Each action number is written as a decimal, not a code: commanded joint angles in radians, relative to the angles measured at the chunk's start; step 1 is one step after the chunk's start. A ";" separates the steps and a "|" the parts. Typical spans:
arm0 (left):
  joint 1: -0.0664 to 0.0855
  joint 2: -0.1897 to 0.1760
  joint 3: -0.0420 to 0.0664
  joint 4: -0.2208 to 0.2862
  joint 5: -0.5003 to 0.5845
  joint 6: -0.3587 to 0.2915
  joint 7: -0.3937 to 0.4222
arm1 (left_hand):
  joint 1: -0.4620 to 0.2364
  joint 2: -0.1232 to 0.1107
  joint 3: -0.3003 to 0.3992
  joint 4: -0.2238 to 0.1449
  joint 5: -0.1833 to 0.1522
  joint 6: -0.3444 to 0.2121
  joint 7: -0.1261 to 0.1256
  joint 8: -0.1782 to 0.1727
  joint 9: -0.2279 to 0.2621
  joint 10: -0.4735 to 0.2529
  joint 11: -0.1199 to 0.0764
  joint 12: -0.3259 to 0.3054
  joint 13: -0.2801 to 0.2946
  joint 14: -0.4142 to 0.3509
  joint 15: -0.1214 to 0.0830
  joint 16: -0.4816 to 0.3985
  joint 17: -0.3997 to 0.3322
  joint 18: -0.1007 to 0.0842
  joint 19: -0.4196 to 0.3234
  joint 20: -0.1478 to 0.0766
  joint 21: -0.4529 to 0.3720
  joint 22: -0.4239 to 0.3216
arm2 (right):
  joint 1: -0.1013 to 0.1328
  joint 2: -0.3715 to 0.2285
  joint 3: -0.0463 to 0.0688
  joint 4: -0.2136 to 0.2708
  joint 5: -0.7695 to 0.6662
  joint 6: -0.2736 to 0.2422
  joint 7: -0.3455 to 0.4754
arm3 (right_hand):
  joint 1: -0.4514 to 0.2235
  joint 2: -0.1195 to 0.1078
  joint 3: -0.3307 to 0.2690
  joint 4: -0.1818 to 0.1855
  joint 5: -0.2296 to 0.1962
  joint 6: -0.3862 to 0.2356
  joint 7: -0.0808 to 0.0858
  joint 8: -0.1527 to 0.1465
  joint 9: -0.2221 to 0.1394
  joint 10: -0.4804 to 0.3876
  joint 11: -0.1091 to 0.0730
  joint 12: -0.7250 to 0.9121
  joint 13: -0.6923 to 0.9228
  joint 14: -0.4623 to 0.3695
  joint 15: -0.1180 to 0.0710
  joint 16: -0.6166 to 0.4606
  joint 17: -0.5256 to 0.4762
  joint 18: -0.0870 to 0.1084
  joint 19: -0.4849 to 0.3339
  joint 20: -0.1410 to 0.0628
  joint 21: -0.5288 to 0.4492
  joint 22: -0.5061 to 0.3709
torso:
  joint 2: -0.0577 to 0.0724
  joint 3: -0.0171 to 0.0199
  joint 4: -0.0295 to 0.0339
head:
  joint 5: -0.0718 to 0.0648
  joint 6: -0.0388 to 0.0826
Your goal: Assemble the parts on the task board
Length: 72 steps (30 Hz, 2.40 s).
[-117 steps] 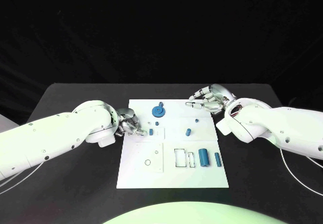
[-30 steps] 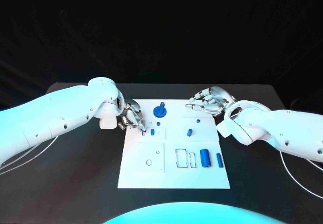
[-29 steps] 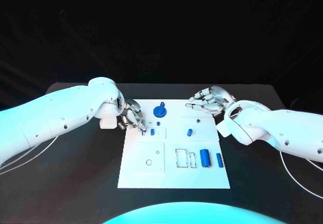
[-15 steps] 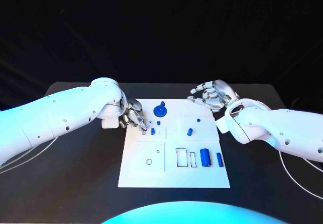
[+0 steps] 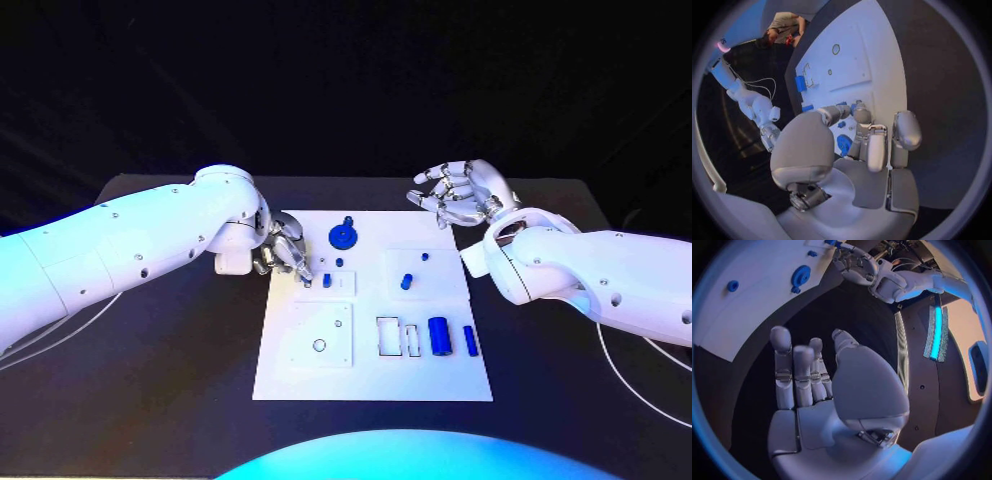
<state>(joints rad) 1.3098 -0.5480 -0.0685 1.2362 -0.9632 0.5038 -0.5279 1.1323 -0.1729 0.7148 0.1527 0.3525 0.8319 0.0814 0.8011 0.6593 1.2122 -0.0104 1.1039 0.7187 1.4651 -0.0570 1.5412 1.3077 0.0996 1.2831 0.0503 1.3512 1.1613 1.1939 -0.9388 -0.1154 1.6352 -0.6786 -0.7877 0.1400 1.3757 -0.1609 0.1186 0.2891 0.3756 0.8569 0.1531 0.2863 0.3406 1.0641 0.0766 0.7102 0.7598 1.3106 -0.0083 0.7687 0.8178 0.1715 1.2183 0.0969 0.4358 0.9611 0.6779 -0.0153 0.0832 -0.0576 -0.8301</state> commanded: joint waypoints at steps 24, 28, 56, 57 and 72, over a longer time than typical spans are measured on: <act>-0.001 0.014 -0.004 -0.014 -0.010 0.037 -0.001 | -0.010 0.001 0.204 -0.215 0.012 0.025 -0.017 -0.010 0.000 0.014 -0.001 0.011 0.008 0.088 -0.007 0.008 0.209 -0.003 0.008 -0.002 0.006 0.003 | 0.000 0.004 0.000 -0.009 0.152 -0.050 0.131 | -0.027 -0.044 0.118 -0.002 0.005 -0.033 0.056 0.004 -0.011 -0.019 0.060 -0.372 -0.506 -0.121 0.086 -0.601 -0.247 0.012 -0.074 0.087 -0.373 -0.528 | 0.000 -0.0004 -0.0003 | -0.003 -0.007; -0.002 0.013 -0.004 -0.013 -0.014 0.042 -0.001 | -0.010 0.001 0.204 -0.215 0.012 0.026 -0.017 -0.010 -0.001 0.015 -0.001 0.011 0.008 0.088 -0.008 0.009 0.210 -0.003 0.008 -0.002 0.007 0.003 | 0.000 0.004 0.000 -0.010 0.155 -0.046 0.132 | -0.027 -0.044 0.118 -0.002 0.005 -0.035 0.059 0.003 -0.012 -0.020 0.064 -0.383 -0.530 -0.126 0.091 -0.620 -0.264 0.012 -0.083 0.092 -0.373 -0.561 | 0.000 0.0000 0.0002 | -0.003 -0.008; -0.006 0.018 -0.008 -0.013 -0.039 0.048 -0.001 | -0.009 0.000 0.203 -0.217 0.012 0.028 -0.017 -0.012 -0.002 0.016 -0.001 0.011 0.008 0.089 -0.008 0.010 0.212 -0.003 0.008 -0.002 0.007 0.004 | 0.000 0.005 0.000 -0.012 0.161 -0.035 0.126 | -0.029 -0.045 0.115 -0.002 0.004 -0.038 0.062 0.003 -0.014 -0.021 0.068 -0.391 -0.553 -0.132 0.096 -0.639 -0.280 0.012 -0.092 0.097 -0.373 -0.595 | 0.001 0.0002 -0.0007 | -0.004 -0.013; -0.006 0.019 -0.008 -0.014 -0.039 0.051 -0.001 | -0.009 0.000 0.203 -0.217 0.012 0.028 -0.017 -0.012 -0.002 0.016 -0.001 0.011 0.008 0.089 -0.008 0.011 0.215 -0.004 0.010 -0.002 0.009 0.007 | 0.000 0.004 0.000 -0.012 0.161 -0.035 0.126 | -0.029 -0.045 0.115 -0.002 0.004 -0.038 0.062 0.003 -0.014 -0.021 0.068 -0.391 -0.553 -0.132 0.096 -0.639 -0.280 0.012 -0.092 0.097 -0.373 -0.595 | 0.001 0.0002 -0.0007 | -0.004 -0.013; -0.007 0.022 -0.013 -0.019 -0.037 0.049 -0.005 | -0.010 -0.001 0.201 -0.219 0.020 0.035 -0.017 -0.015 -0.003 0.025 -0.002 0.019 0.021 0.092 -0.008 0.014 0.223 -0.004 0.012 -0.003 0.011 0.011 | 0.000 0.003 0.000 -0.010 0.161 -0.036 0.125 | -0.029 -0.045 0.114 -0.002 0.004 -0.039 0.063 0.002 -0.014 -0.021 0.069 -0.392 -0.558 -0.135 0.097 -0.644 -0.284 0.012 -0.094 0.098 -0.373 -0.603 | 0.000 0.0011 0.0003 | -0.005 -0.014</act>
<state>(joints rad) 1.3065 -0.5291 -0.0785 1.2177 -0.9971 0.5408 -0.5300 1.1226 -0.1825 0.7248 0.1318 0.3671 0.8515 0.0734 0.7893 0.6573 1.2290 -0.0122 1.1208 0.7397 1.4651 -0.0570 1.5497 1.3074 0.0997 1.2903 0.0503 1.3590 1.1726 1.1940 -0.9358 -0.1155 1.6230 -0.5155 -0.8374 0.2528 1.3502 -0.2002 0.2293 0.2882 0.3796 0.8201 0.2049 0.2901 0.3278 1.0416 0.1396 0.3211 0.2022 1.1804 0.0891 0.1306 0.5345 0.1703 1.1301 0.1970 0.0667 0.3589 0.6780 -0.0144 0.0832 -0.0631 -0.8458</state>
